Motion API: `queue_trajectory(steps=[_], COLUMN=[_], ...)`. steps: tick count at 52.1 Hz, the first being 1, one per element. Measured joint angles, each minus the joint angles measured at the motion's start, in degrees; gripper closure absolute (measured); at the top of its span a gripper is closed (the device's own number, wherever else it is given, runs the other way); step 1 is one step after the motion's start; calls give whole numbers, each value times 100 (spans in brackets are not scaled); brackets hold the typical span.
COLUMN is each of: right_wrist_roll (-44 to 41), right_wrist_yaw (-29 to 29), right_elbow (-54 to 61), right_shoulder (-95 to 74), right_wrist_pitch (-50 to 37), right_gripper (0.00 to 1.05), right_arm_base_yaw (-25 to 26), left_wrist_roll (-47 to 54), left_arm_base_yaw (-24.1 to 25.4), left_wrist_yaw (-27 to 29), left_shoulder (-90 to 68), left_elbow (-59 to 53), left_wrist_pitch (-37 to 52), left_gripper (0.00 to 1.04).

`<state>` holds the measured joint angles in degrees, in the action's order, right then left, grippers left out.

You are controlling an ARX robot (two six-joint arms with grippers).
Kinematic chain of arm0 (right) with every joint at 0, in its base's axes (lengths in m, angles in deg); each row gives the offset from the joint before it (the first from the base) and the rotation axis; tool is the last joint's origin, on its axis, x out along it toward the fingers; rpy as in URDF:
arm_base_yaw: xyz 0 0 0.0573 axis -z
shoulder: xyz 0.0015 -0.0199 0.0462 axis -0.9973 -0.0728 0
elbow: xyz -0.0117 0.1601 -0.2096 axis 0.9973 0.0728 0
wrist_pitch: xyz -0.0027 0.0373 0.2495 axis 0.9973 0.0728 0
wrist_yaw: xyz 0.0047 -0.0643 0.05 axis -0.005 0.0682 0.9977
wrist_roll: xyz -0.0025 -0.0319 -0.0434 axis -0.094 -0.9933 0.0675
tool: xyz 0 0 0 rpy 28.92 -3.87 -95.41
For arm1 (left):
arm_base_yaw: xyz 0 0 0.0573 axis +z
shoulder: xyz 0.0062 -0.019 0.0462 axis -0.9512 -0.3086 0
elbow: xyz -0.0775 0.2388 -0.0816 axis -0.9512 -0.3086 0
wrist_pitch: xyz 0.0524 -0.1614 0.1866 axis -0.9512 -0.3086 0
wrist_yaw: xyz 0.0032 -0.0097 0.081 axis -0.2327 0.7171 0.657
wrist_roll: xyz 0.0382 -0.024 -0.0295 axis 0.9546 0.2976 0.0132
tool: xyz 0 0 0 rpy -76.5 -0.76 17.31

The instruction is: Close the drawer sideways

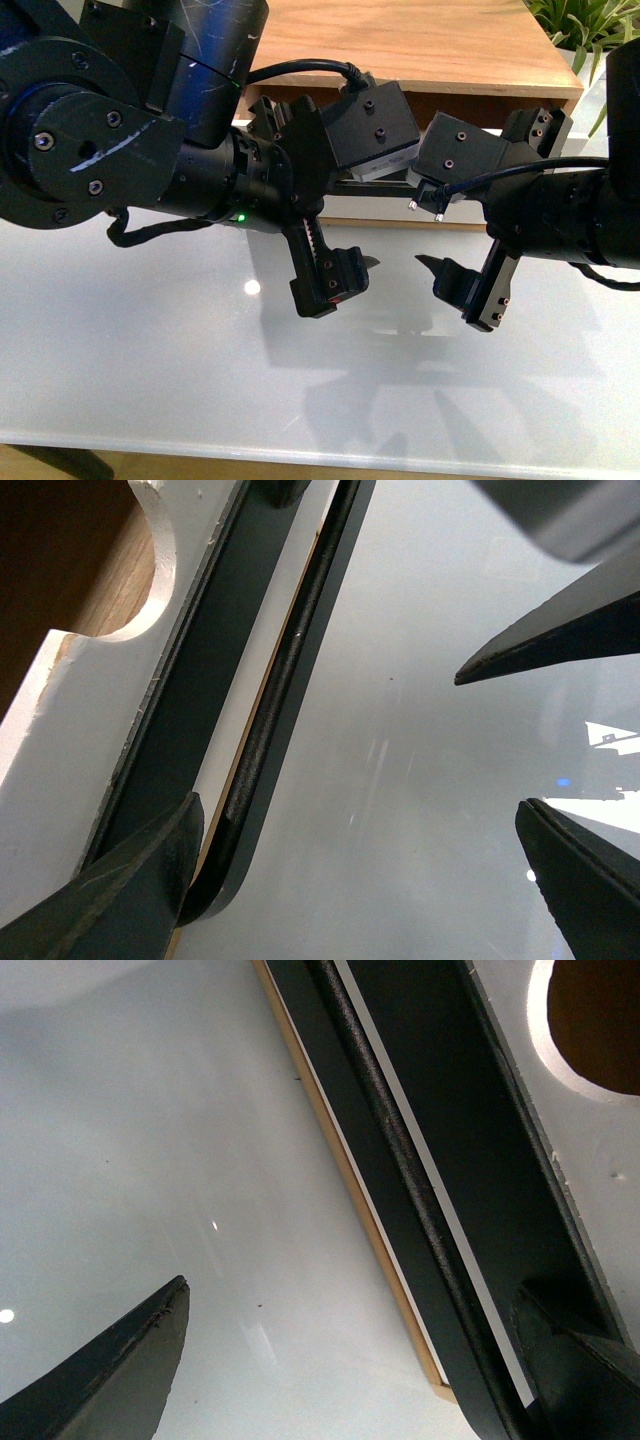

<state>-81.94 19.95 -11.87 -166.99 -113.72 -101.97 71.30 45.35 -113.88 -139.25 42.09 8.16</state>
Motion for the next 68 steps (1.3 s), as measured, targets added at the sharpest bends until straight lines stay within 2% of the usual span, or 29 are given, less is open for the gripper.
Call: queue_trajectory(steps=[23, 36, 68], right_wrist_roll=[33, 26, 177], right_wrist_yaw=[4, -66, -160], right_elbow=[-326, -772, -1390], right_shoulder=[-249, -496, -861], right_wrist_pitch=[24, 55, 205], right_gripper=[9, 9, 9], right_arm_base_yaw=[57, 107, 195], left_wrist_roll=[173, 90, 7], left_arm_base_yaw=[66, 90, 199], left_wrist_yaw=[-66, 173, 249], left_shoulder=[-393, -608, -1001], left_elbow=[610, 1121, 1851], left_wrist_pitch=[-186, -350, -601], left_gripper=[9, 9, 9])
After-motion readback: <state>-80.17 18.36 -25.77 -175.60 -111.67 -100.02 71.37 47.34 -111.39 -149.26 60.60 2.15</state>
